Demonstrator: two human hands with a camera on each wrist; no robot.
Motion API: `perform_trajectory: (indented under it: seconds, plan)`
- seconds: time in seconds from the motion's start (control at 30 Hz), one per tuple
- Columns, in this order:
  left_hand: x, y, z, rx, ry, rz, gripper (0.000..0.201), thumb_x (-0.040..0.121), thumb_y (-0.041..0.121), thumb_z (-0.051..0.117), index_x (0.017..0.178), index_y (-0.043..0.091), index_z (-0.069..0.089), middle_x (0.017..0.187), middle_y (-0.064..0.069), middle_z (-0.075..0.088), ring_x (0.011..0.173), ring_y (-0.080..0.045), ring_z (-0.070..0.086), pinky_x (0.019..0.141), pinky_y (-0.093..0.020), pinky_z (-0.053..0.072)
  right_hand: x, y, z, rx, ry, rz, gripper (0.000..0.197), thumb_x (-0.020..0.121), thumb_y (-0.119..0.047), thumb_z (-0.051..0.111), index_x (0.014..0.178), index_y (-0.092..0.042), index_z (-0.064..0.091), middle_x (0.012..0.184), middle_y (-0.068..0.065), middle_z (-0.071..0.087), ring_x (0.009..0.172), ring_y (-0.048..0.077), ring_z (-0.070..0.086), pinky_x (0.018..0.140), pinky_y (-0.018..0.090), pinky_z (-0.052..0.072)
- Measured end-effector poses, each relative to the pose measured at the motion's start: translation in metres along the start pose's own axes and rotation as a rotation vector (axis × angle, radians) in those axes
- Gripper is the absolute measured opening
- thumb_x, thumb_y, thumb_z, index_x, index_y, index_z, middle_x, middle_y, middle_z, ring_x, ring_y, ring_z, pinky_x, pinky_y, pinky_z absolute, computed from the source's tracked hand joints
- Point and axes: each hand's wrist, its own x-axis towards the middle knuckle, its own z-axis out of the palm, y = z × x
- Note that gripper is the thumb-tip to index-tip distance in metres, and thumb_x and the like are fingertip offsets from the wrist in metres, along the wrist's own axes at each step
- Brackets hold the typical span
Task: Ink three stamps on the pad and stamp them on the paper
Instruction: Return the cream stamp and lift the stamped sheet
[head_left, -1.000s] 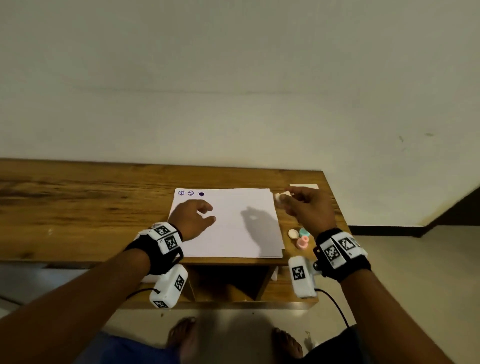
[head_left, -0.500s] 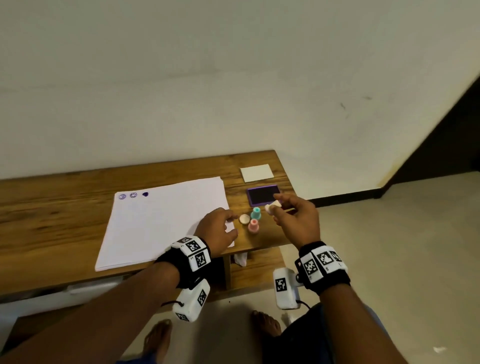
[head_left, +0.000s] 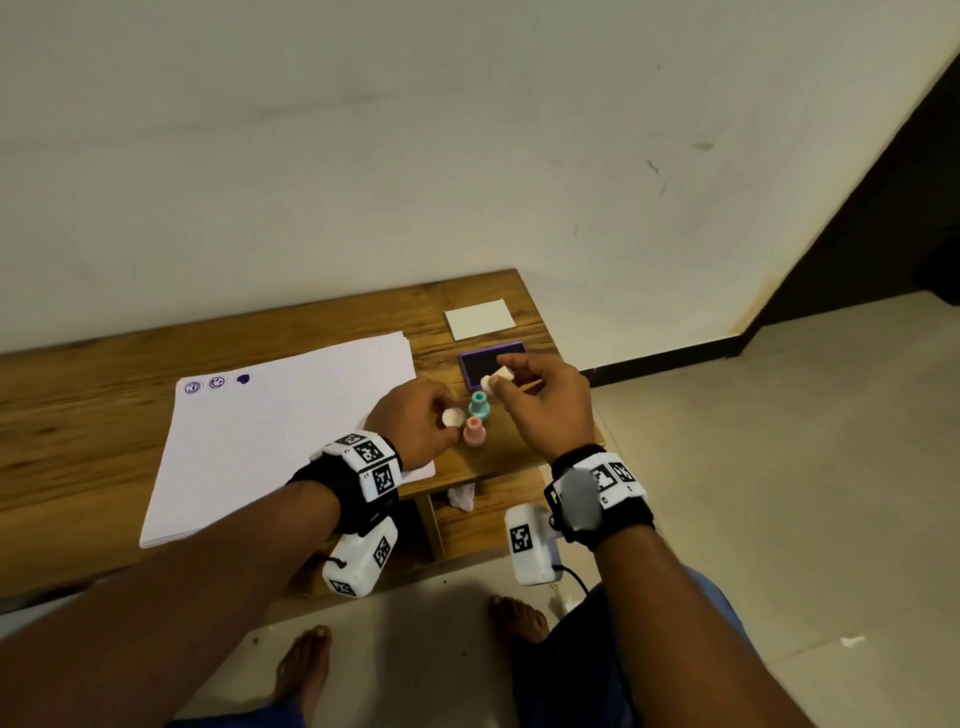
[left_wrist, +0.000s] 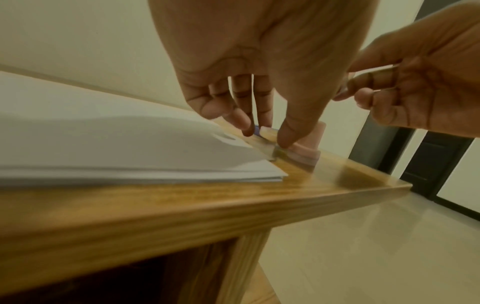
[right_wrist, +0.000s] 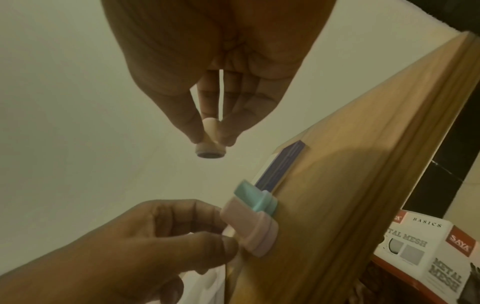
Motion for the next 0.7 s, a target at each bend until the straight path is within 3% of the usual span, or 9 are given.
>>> perform_trajectory:
  seconds: [0.1, 0.23, 0.3, 0.43, 0.53, 0.7]
  plan:
    - [-0.015, 0.0, -0.007, -0.169, 0.083, -0.065, 0.025, 0.075, 0.022, 0.079, 0.098, 0.02, 0.067, 0.095, 0.003, 0.068, 0.081, -0.015, 0.063, 0.064, -0.021, 0.047, -0.004, -0.005, 0.004, 0.008, 0.0, -0.012, 0.029, 0.084, -0.024, 0.078, 0.112, -0.018, 0.074, 0.094, -0.004, 0.072, 0.088, 0.008, 0.067, 0.077, 0.024, 0.056]
    - [-0.045, -0.012, -0.018, -0.429, 0.108, -0.159, 0.028, 0.076, 0.014, 0.077, 0.103, 0.017, 0.069, 0.097, 0.001, 0.069, 0.082, -0.015, 0.067, 0.07, -0.025, 0.055, -0.015, -0.014, 0.017, 0.088, -0.058, -0.005, 0.029, 0.083, -0.022, 0.079, 0.111, -0.02, 0.074, 0.09, -0.005, 0.071, 0.076, 0.003, 0.068, 0.066, 0.018, 0.054]
    - [-0.062, -0.022, -0.022, -0.509, 0.129, -0.194, 0.03, 0.078, 0.013, 0.076, 0.107, 0.018, 0.069, 0.1, 0.001, 0.069, 0.086, -0.015, 0.067, 0.073, -0.023, 0.055, -0.023, -0.019, 0.029, 0.103, -0.104, -0.031, 0.031, 0.082, -0.024, 0.08, 0.112, -0.023, 0.074, 0.09, -0.005, 0.072, 0.078, 0.008, 0.069, 0.068, 0.027, 0.059]
    - [-0.088, -0.044, -0.024, -0.666, 0.214, -0.272, 0.034, 0.079, 0.013, 0.077, 0.111, 0.023, 0.07, 0.103, 0.004, 0.07, 0.087, -0.011, 0.069, 0.074, -0.016, 0.054, -0.041, -0.03, 0.054, 0.1, -0.202, -0.075, 0.035, 0.081, -0.024, 0.08, 0.115, -0.023, 0.074, 0.088, -0.004, 0.073, 0.08, 0.01, 0.068, 0.072, 0.027, 0.057]
    - [-0.1, -0.053, -0.025, -0.782, 0.269, -0.294, 0.034, 0.078, 0.015, 0.077, 0.111, 0.022, 0.071, 0.099, 0.006, 0.072, 0.084, -0.007, 0.07, 0.073, -0.014, 0.054, -0.05, -0.035, 0.074, 0.159, -0.232, -0.037, 0.032, 0.081, -0.023, 0.08, 0.113, -0.023, 0.074, 0.088, -0.004, 0.072, 0.082, 0.018, 0.071, 0.074, 0.044, 0.062]
    - [-0.102, -0.061, -0.029, -0.868, 0.316, -0.274, 0.033, 0.077, 0.012, 0.078, 0.11, 0.016, 0.072, 0.093, 0.001, 0.075, 0.083, -0.009, 0.072, 0.081, -0.024, 0.058, -0.056, -0.038, 0.099, 0.18, -0.249, -0.039, 0.025, 0.082, -0.017, 0.078, 0.106, -0.022, 0.076, 0.091, -0.006, 0.074, 0.084, 0.021, 0.073, 0.074, 0.049, 0.062]
